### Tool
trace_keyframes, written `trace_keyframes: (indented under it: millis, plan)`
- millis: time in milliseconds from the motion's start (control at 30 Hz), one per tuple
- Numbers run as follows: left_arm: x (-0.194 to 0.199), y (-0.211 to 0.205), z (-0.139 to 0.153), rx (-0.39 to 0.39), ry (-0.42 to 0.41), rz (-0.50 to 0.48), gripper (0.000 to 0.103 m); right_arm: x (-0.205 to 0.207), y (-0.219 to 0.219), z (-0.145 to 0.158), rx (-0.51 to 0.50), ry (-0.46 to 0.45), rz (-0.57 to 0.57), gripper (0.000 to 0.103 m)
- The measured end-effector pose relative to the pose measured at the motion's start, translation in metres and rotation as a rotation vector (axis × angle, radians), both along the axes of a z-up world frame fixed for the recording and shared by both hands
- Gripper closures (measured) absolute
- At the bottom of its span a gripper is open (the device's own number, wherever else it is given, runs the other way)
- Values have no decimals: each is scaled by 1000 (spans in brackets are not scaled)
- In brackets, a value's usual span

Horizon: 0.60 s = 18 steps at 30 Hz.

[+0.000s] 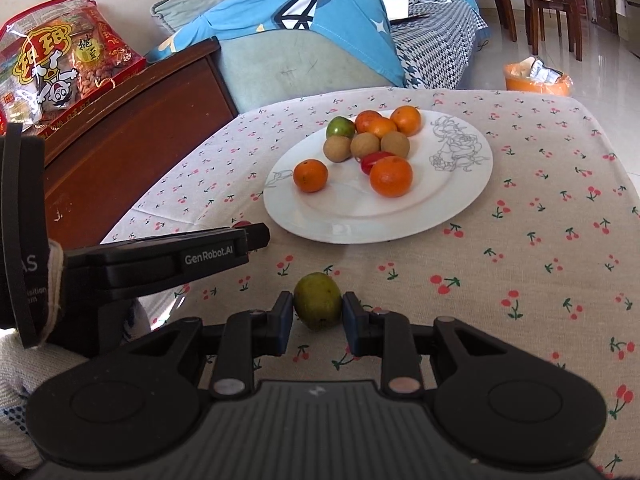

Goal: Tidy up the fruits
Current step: 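Grasp the red tomato with the left gripper while the right gripper holds the mango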

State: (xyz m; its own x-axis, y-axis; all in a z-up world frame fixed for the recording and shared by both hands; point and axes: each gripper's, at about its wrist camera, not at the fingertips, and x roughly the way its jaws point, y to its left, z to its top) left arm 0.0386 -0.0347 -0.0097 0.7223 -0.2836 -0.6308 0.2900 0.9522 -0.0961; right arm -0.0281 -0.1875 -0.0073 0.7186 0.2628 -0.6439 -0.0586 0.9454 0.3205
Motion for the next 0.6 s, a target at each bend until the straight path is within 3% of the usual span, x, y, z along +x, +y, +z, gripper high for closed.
trace_keyframes:
  millis: [200, 600]
  plan:
    - [-1, 5, 0, -28, 8, 19, 86, 0, 0, 0, 2, -2, 0, 76]
    - [-22, 9, 10, -20, 3, 21, 87, -3, -5, 2, 20, -1, -20, 76]
